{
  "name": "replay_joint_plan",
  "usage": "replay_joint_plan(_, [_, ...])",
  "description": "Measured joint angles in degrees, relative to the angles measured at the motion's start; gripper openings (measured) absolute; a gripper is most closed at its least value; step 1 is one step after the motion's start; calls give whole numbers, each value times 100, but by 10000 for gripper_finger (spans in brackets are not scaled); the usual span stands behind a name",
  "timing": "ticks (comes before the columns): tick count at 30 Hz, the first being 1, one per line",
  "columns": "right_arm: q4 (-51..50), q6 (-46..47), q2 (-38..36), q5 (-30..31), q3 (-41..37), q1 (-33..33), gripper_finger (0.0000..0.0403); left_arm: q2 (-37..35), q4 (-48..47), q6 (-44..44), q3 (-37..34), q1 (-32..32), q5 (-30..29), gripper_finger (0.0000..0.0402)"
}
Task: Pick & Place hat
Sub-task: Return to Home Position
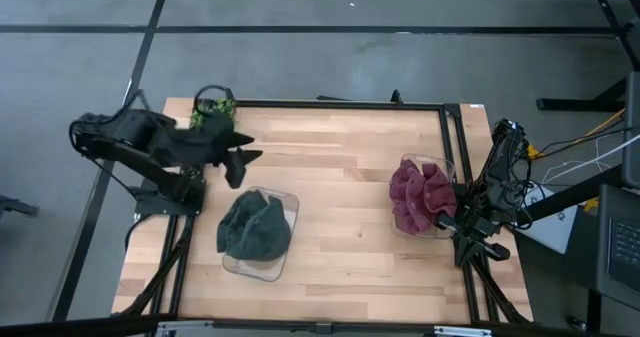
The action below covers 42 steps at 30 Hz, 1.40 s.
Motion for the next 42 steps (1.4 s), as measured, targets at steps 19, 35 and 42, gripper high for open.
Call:
replay_joint_plan(19, [2, 0, 0, -1, 0, 0, 24, -878, 5094, 4237, -2165, 629, 3852, 198])
replay_joint_plan(35, [2, 0, 1, -2, 0, 0, 24, -3353, 8197, 3305, -6059, 1811, 4455, 198])
replay_joint_plan(42, [2, 0, 1, -2, 0, 1, 24, -3992, 8391, 3224, -7025, 2037, 3723, 198])
